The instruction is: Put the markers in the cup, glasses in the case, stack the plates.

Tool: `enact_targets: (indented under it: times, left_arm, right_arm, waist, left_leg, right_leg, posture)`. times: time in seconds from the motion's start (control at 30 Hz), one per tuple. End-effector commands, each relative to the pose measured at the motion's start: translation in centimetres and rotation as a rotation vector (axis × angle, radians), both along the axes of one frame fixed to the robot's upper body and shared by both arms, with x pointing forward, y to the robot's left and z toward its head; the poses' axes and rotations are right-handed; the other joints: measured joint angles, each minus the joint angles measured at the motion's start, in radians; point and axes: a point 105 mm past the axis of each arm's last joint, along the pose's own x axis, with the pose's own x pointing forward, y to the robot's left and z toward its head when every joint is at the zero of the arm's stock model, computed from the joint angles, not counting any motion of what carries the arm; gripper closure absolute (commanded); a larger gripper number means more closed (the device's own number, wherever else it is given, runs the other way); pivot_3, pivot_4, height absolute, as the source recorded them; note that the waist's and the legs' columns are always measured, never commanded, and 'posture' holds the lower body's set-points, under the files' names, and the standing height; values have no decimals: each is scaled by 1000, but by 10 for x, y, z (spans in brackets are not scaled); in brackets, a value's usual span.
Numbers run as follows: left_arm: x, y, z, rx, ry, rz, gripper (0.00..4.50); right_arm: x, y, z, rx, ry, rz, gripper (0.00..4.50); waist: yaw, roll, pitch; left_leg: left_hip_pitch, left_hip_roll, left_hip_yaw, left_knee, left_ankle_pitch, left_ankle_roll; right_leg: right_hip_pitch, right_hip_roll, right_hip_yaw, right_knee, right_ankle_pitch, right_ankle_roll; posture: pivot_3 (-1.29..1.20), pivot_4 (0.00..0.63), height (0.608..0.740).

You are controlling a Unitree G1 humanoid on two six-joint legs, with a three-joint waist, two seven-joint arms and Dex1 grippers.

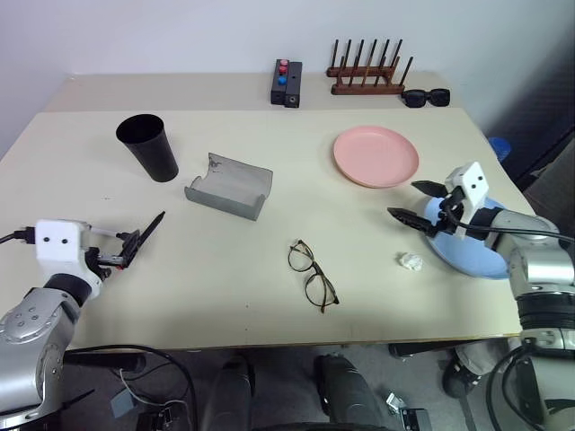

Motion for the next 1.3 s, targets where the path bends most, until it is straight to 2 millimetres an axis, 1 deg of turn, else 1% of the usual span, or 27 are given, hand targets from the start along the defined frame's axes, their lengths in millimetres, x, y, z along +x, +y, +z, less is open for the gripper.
enact_targets:
  times: [0.03,0.17,0.3,0.43,0.53,0.6,0.7,0.8,0.97,1.03,1.13,1.23,1.3]
  left_arm:
    - [9,-5,7,63,46,-32,45]
    - [18,-4,2,85,153,-42,45]
    - [21,-7,5,42,215,-69,45]
    - [9,1,2,23,279,-72,45]
    - [-1,0,-3,-5,331,-80,45]
    - [-5,-1,-8,-14,362,-82,45]
    - [-6,-2,-12,-19,390,-76,45]
    - [0,-2,-14,-24,391,-68,45]
    - [20,-2,-22,-42,417,-51,45]
    - [31,-6,-24,-47,412,-70,45]
    - [38,-15,-25,-73,419,-109,45]
    - [40,-19,-26,-78,418,-129,803]
    - [40,-21,-28,-75,421,-136,1834]
  right_arm:
    - [0,14,21,5,-91,32,0]
    - [-8,26,17,21,-102,48,0]
    - [-18,28,18,31,-112,42,0]
    - [-24,32,20,40,-119,37,0]
    - [-23,34,20,44,-114,35,0]
    - [-21,40,21,50,-112,43,0]
    - [-19,50,23,62,-113,62,0]
    - [-18,58,24,75,-114,75,0]
    - [-17,67,25,85,-116,96,0]
    - [-18,70,27,93,-118,108,0]
    - [-25,75,28,98,-97,158,0]
    - [-54,90,31,72,-45,332,0]
    - [-69,99,32,45,-20,423,0]
  waist:
    - [3,0,0]
    - [1,0,0]
    - [0,0,0]
    - [-4,0,0]
    - [-2,0,0]
    - [-1,0,0]
    - [1,0,0]
    - [1,0,0]
    - [1,0,0]
    - [4,1,-1]
    - [5,1,-1]
    - [9,1,-1]
    - [7,1,-1]
  left_leg:
    - [0,0,0,1,0,0]
    - [0,0,-1,1,0,0]
    - [0,0,-1,0,0,0]
    - [0,0,-1,0,0,0]
    - [0,0,-1,0,0,0]
    - [0,0,-1,0,0,0]
    - [0,0,-1,1,0,0]
    - [0,0,-1,1,0,0]
    - [0,0,-1,1,0,0]
    - [1,0,-1,1,0,0]
    - [1,0,-2,1,0,0]
    - [1,0,-2,1,0,0]
    - [1,0,-2,1,0,0]
  right_leg:
    - [0,0,0,0,0,0]
    - [0,1,0,0,0,0]
    - [0,1,0,1,-1,1]
    - [0,1,0,1,-1,1]
    - [0,1,0,1,-1,1]
    - [0,0,0,1,-1,1]
    - [0,0,0,1,0,0]
    - [0,0,0,1,0,0]
    - [1,1,0,1,0,0]
    - [1,1,0,1,0,0]
    - [1,1,0,2,0,1]
    - [1,1,0,1,0,1]
    - [1,1,0,1,-1,1]
  posture:
    - [0,150,740]
    - [0,150,740]
    - [0,150,740]
    - [0,150,740]
    - [0,150,740]
    - [0,150,740]
    - [0,150,740]
    - [0,150,740]
    - [0,150,740]
    - [0,150,740]
    - [0,150,740]
    - [0,150,740]
    - [0,150,740]
